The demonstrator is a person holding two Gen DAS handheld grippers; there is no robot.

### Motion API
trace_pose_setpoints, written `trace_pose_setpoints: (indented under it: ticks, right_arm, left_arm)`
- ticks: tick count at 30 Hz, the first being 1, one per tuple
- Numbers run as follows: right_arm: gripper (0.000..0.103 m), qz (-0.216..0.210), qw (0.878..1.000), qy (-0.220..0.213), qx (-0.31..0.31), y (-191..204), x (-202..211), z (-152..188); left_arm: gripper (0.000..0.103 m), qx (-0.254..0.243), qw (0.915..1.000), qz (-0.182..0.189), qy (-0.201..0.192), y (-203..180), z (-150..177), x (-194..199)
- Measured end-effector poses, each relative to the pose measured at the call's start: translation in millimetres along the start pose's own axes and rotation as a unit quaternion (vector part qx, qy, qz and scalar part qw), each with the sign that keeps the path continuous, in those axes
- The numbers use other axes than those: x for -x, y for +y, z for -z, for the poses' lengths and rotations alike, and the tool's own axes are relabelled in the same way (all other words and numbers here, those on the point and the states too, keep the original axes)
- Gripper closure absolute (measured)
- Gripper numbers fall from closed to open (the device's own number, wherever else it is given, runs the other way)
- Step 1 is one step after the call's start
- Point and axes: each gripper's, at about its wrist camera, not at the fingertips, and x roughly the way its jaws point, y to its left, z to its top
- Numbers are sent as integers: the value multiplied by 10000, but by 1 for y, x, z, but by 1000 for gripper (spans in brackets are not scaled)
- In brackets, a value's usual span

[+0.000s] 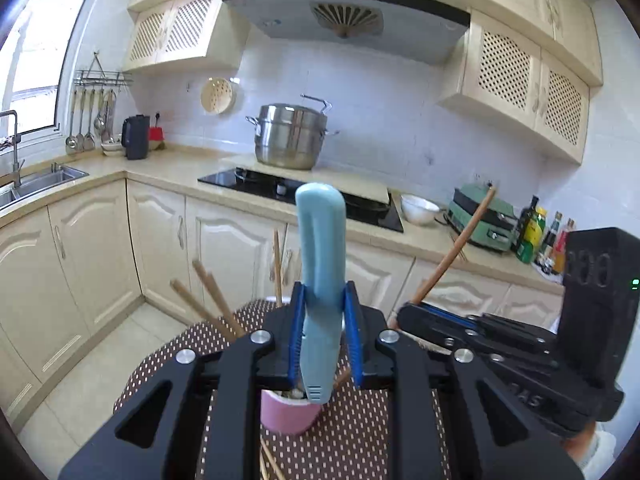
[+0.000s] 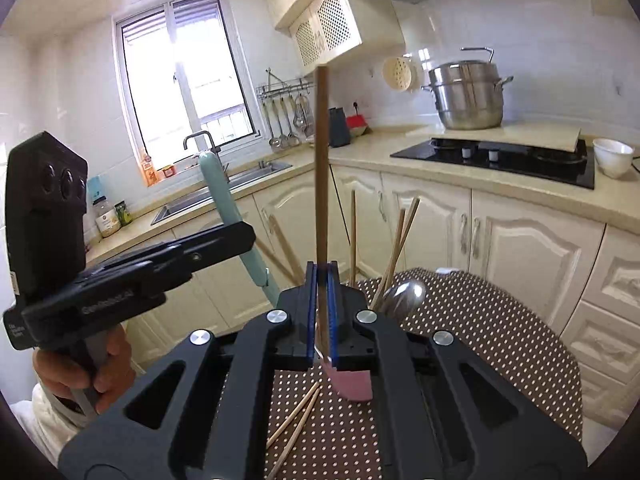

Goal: Organize utensils
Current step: 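Lift the knife and chopstick upright and carry them over the pink cup, then lower the knife and chopstick into the cup and open the tools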

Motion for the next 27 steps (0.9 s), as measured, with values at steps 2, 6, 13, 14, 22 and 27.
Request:
trace_pose_setpoints:
  ticks: [2,6,13,14,22,27]
  right_arm:
    - [98,38,10000,-27,18,-3,-1,-2]
    - [98,84,10000,-40,6,-6,-7,-2]
    - [98,152,9999,-20,54,-9,-20,1]
    - [98,145,9999,16,39,-10,-22,3]
    - [98,220,9992,319,-39,-14,-39,21]
    - [98,294,9988,392,-12,-14,-44,29]
  left_arm:
    - [85,49,10000,-27,-20,2,-3,-8]
    - [85,104,9998,-119,-102,9,-2,-20]
    - [84,39,9993,-267,257,16,14,-49]
    - [84,32,9991,-274,323,16,17,-52]
    - [84,-91,9975,-283,646,19,42,-66]
    - [78,-197,9980,-175,579,17,47,-62]
